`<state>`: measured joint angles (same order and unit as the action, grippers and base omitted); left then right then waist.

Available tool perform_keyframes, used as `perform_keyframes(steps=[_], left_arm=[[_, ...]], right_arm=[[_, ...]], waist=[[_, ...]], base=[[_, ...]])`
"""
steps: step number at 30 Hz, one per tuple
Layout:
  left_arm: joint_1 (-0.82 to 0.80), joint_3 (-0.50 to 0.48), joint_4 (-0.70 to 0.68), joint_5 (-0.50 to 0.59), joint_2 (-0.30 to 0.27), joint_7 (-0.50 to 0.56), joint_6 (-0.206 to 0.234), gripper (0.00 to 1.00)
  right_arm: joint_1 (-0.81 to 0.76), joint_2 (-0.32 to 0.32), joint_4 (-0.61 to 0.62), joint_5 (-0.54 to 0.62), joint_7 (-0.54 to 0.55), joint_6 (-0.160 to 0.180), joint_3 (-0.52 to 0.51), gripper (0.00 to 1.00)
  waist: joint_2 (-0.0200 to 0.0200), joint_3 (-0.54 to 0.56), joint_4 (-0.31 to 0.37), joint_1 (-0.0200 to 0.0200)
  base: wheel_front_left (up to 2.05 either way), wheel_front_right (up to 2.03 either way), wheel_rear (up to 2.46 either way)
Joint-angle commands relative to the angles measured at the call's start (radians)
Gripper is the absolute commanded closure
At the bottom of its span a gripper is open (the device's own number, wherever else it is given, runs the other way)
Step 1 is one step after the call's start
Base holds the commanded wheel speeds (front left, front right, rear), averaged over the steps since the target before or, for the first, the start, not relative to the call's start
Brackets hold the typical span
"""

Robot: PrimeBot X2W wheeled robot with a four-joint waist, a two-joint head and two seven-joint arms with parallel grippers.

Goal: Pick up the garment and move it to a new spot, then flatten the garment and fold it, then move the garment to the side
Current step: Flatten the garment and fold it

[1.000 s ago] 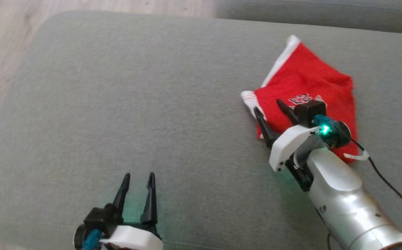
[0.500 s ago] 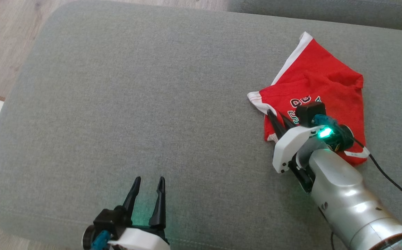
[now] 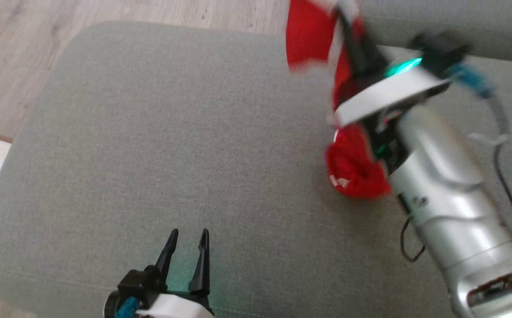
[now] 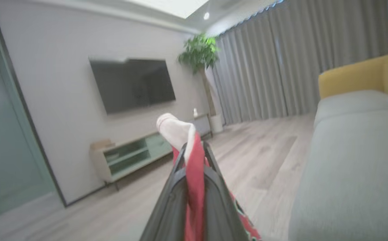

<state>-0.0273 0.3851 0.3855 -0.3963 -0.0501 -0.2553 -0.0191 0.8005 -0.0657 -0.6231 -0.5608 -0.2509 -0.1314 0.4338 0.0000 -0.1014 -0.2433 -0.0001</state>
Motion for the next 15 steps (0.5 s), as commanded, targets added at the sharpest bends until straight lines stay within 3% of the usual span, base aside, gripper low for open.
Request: perform_keyframes(steps=[1,6,10,11,12,13,15], left_arm=[[0.001,-0.039,-0.022,-0.004,0.0,-0.006,-0.003,0.0],[0.024,-0.075,-0.031,0.01,0.0,-0.006,0.0,0.0],[0.02,-0.1,-0.044,0.019,0.0,-0.006,-0.005,0.0],[0.016,-0.101,-0.045,0.02,0.0,-0.006,-0.006,0.0],[0.009,-0.102,-0.047,0.022,0.0,-0.006,-0.008,0.0],[0.003,-0.102,-0.048,0.023,0.0,-0.006,-0.009,0.0],[-0.005,-0.098,-0.049,0.024,0.0,-0.006,-0.01,0.0]], right_arm=[[0.004,0.015,0.065,-0.013,-0.011,0.001,-0.039,1.0],[-0.087,0.015,0.176,0.022,-0.011,0.001,-0.238,1.0],[-0.214,0.015,0.153,0.109,-0.011,0.001,-0.407,1.0],[-0.247,0.015,0.133,0.139,-0.011,0.001,-0.446,0.73],[-0.28,0.015,0.108,0.184,-0.011,0.001,-0.481,0.2],[-0.309,0.015,0.077,0.218,-0.011,0.001,-0.514,0.0],[-0.333,0.015,0.053,0.256,-0.011,0.001,-0.553,0.0]], waist=[[0.0,0.016,0.005,0.0001],[0.0,0.033,0.046,0.0001],[0.0,0.021,0.099,0.0001],[0.0,0.015,0.113,0.0001],[0.0,0.009,0.128,0.0001],[0.0,0.002,0.143,0.0001],[0.0,-0.004,0.155,0.0001]], base=[[0.0,0.0,0.0],[0.0,0.0,0.0],[0.0,0.0,0.0],[0.0,0.0,0.0],[0.0,0.0,0.0],[0.0,0.0,0.0],[0.0,0.0,0.0]])
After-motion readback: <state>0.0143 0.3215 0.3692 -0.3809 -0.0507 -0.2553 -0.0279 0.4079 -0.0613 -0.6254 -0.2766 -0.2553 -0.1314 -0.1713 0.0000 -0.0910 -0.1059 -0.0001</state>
